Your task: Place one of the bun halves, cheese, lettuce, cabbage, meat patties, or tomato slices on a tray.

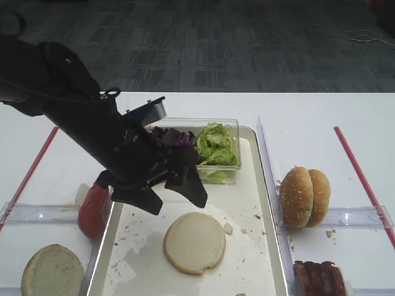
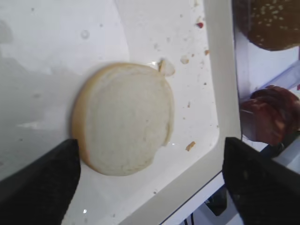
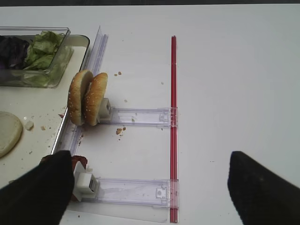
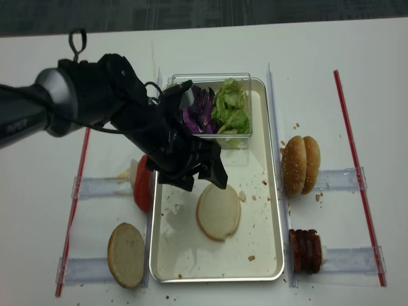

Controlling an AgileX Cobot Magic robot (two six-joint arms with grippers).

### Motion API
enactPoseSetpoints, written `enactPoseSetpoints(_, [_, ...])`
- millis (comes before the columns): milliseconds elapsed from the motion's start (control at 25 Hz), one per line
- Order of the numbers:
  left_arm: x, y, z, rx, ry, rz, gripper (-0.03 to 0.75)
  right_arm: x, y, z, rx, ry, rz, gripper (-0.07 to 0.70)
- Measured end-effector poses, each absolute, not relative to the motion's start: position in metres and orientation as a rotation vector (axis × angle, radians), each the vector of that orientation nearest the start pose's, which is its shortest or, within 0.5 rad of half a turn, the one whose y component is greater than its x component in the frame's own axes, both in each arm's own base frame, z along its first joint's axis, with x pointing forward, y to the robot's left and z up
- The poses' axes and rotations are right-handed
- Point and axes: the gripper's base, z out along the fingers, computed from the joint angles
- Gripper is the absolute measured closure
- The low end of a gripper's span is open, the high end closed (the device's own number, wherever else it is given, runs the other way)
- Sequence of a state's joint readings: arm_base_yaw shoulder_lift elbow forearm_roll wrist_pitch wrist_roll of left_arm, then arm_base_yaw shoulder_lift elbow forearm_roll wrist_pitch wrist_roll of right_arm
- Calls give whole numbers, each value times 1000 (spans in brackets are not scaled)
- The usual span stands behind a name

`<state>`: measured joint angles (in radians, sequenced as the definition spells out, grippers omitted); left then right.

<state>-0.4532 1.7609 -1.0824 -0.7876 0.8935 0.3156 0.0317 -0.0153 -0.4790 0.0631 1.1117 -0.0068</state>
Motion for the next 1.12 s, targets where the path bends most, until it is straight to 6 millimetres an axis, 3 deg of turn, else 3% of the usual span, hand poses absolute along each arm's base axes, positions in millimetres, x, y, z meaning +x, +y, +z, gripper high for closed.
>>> enactPoseSetpoints(480, [241,-176,282,483,2709,-1035,113,-7,5,267,-45,2100,91,-58])
enactPoseSetpoints(680, [237,-167,286,475,2743,-918,113,-7,5,267,-45,2100,91,-58])
enactPoseSetpoints(1120, [241,-126,268,448,2934,-214,113,-7,5,267,-45,2100,91,-58])
